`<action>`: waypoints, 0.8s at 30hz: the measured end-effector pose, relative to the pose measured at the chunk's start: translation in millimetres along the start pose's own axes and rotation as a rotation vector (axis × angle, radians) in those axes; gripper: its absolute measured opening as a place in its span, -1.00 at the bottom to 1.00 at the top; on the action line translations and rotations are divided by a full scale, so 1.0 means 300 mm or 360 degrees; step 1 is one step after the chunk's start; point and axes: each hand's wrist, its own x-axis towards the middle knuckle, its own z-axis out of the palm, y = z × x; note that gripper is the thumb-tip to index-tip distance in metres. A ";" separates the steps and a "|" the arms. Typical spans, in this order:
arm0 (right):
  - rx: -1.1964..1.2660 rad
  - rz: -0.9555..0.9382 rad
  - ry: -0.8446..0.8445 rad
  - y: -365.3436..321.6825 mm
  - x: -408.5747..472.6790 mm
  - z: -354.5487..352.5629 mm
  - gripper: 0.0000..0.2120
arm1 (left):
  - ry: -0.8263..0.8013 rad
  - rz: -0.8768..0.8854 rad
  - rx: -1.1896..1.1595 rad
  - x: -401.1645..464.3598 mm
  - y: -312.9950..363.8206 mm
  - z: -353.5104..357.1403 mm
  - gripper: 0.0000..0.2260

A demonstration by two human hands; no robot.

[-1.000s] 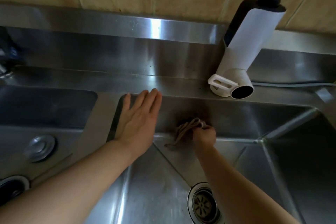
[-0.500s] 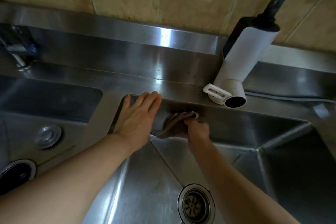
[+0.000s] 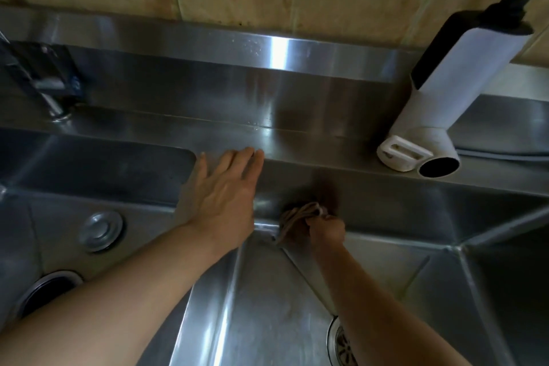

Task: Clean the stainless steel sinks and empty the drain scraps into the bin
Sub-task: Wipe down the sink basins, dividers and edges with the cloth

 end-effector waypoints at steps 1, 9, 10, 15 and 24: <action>-0.0082 0.0021 0.0039 0.026 0.009 0.012 -0.89 | 0.0024 0.0018 0.0009 0.001 -0.002 0.006 -0.22; 0.0089 0.0033 -0.0097 -0.001 -0.046 0.044 -0.89 | 0.0038 0.0034 -0.0043 0.011 -0.037 0.029 -0.23; 0.0174 0.0011 -0.0063 -0.033 -0.066 0.052 -0.86 | 0.0010 0.0028 -0.0077 0.013 -0.039 0.023 -0.23; 0.0304 -0.0149 -0.0034 -0.175 -0.135 0.085 -0.88 | 0.0011 0.0016 -0.0288 0.001 -0.073 -0.030 -0.37; 0.0011 -0.0093 0.0204 -0.084 -0.122 0.159 -0.76 | 0.0202 -0.0110 -0.0354 -0.037 -0.124 0.015 -0.52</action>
